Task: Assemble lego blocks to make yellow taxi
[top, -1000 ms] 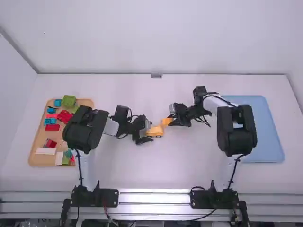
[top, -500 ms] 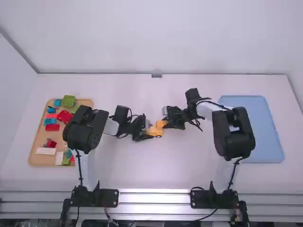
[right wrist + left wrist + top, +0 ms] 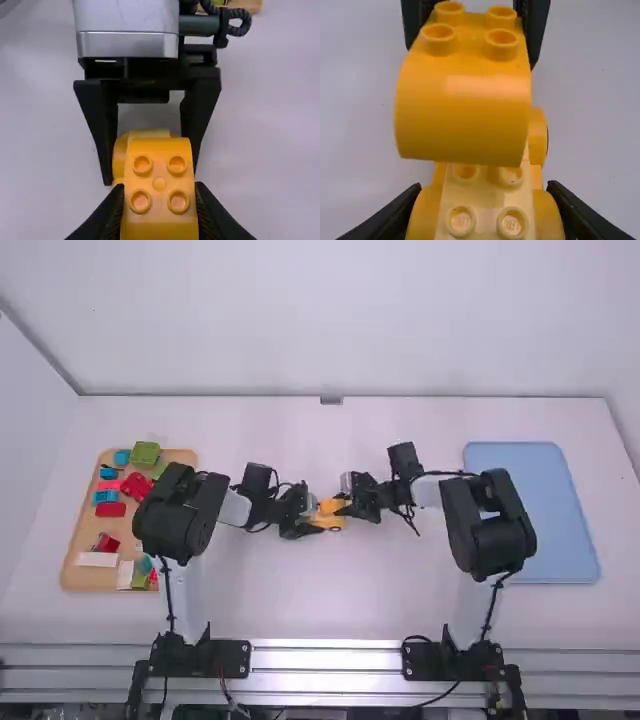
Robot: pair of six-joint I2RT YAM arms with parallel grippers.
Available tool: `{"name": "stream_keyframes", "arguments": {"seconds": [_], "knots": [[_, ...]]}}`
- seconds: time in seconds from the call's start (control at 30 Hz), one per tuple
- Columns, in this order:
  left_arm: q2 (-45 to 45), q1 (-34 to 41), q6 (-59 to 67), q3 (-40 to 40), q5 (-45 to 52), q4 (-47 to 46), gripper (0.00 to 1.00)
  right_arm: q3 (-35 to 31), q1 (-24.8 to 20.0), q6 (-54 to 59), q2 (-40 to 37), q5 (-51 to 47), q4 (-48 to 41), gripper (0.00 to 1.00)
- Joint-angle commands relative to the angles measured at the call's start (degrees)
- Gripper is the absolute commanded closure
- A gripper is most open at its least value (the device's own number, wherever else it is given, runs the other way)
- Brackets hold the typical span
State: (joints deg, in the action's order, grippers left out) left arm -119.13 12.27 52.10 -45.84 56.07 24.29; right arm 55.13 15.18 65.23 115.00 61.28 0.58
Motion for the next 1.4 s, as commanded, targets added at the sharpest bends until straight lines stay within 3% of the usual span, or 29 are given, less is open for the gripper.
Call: {"name": "stream_keyframes", "arguments": {"seconds": [0.0,0.43,0.83,1.37], "knots": [[-0.66,0.5,0.2,-0.48,1.46,-0.26,0.63,-1.11,1.44,-4.31,-1.4,1.7,1.27,1.0],[-0.66,0.48,0.44,-0.48,1.46,-2.86,0.67,0.42,1.16,-5.22,3.65,2.19,3.1,1.0],[-0.66,0.48,0.39,-0.48,1.46,-3.06,0.69,0.35,1.86,-3.72,3.74,1.16,1.66,1.0],[-0.66,0.48,0.42,-0.31,1.46,-5.84,0.76,0.35,5.95,-5.42,3.74,-9.14,0.87,1.0]]}}
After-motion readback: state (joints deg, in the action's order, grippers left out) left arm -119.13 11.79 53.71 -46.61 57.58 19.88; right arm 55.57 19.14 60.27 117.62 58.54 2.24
